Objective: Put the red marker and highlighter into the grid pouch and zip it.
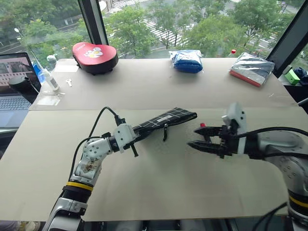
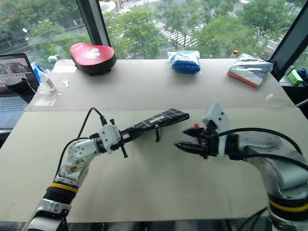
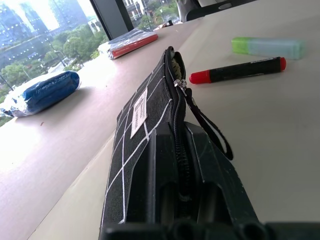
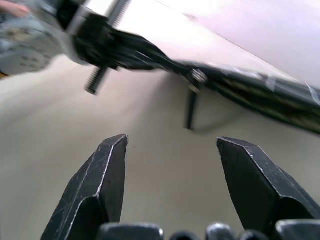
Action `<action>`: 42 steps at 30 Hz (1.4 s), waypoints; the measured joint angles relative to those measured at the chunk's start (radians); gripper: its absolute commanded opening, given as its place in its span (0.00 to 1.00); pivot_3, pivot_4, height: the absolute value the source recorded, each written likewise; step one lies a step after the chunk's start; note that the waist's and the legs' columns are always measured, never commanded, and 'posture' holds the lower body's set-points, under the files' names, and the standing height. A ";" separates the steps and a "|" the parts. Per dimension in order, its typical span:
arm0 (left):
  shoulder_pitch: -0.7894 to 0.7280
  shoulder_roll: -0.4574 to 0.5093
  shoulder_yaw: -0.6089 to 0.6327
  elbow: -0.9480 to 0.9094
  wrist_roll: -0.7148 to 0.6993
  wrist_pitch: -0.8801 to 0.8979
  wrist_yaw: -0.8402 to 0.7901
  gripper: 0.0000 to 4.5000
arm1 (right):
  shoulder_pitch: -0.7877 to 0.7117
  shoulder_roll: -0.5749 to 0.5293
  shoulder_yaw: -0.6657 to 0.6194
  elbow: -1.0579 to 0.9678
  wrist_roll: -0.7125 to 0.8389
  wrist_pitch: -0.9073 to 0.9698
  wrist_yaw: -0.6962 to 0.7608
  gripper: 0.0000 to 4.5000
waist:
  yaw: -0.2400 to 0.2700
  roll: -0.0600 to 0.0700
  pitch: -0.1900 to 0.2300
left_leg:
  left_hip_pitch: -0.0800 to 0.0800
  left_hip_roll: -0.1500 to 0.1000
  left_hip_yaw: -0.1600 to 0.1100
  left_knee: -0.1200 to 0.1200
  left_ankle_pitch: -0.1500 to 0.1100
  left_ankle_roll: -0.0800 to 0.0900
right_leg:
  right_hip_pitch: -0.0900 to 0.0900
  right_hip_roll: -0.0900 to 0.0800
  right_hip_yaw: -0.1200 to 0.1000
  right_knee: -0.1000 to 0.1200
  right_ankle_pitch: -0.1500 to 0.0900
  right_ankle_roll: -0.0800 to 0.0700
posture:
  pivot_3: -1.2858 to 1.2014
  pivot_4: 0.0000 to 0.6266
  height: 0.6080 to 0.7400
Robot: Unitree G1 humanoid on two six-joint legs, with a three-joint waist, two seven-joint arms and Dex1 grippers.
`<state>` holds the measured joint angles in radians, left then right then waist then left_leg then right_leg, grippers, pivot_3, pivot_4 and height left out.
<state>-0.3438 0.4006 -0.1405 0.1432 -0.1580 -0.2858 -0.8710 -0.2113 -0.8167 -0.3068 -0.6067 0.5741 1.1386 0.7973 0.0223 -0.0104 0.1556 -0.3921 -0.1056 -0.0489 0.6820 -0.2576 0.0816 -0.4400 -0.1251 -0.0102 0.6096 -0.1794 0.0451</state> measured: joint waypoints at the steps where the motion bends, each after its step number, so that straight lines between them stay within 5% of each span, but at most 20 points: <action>1: 0.000 -0.001 -0.001 0.002 0.000 0.000 0.001 0.00 | 0.027 -0.011 -0.026 0.003 -0.031 0.017 -0.046 0.70 | 0.002 0.000 0.000 | 0.000 0.000 0.000 0.000 0.000 0.000 | 0.000 0.000 0.000 0.000 0.000 0.000 | 0.52 0.24 1.00; 7: -0.011 -0.031 -0.016 0.038 0.001 -0.008 -0.004 0.00 | 0.042 0.059 -0.096 0.029 -0.157 0.206 -0.326 0.70 | 0.004 0.000 0.000 | 0.000 0.001 0.001 0.000 0.000 0.000 | 0.000 0.000 0.001 0.001 0.000 0.000 | 0.52 0.24 1.00; 13: -0.038 -0.046 -0.021 0.057 0.002 -0.016 -0.006 0.00 | 0.005 0.168 -0.073 0.009 -0.186 0.306 -0.454 0.70 | 0.005 0.000 0.000 | 0.000 0.000 0.001 0.001 0.000 0.000 | 0.001 0.000 0.001 0.000 0.000 0.000 | 0.52 0.24 1.00; 36: -0.019 -0.051 -0.024 0.066 0.002 -0.017 0.014 0.00 | 0.036 0.243 0.034 0.068 -0.219 0.284 -0.525 0.70 | 0.001 0.000 0.000 | 0.001 0.000 0.001 0.001 0.000 0.000 | 0.002 0.001 0.000 0.000 0.000 0.000 | 0.52 0.24 1.00; 38: -0.019 -0.051 -0.024 0.066 0.002 -0.017 0.017 0.00 | 0.044 0.241 0.038 0.071 -0.225 0.264 -0.525 0.65 | 0.002 0.000 0.000 | 0.002 0.000 0.001 0.001 0.000 0.000 | 0.003 0.001 0.000 0.000 0.000 0.000 | 0.52 0.24 1.00; 42: -0.019 -0.047 -0.023 0.065 0.002 -0.017 0.018 0.00 | 0.070 0.241 0.054 0.074 -0.240 0.203 -0.525 0.36 | 0.002 0.000 0.000 | 0.003 0.000 0.001 0.001 0.000 0.000 | 0.003 0.001 0.000 0.000 0.000 0.000 | 0.52 0.24 1.00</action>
<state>-0.3627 0.3536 -0.1635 0.2080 -0.1560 -0.3031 -0.8532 -0.1415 -0.5757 -0.2533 -0.5331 0.3340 1.3413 0.2722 0.0245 -0.0104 0.1556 -0.3894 -0.1056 -0.0482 0.6834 -0.2573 0.0817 -0.4367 -0.1246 -0.0100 0.6098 -0.1795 0.0452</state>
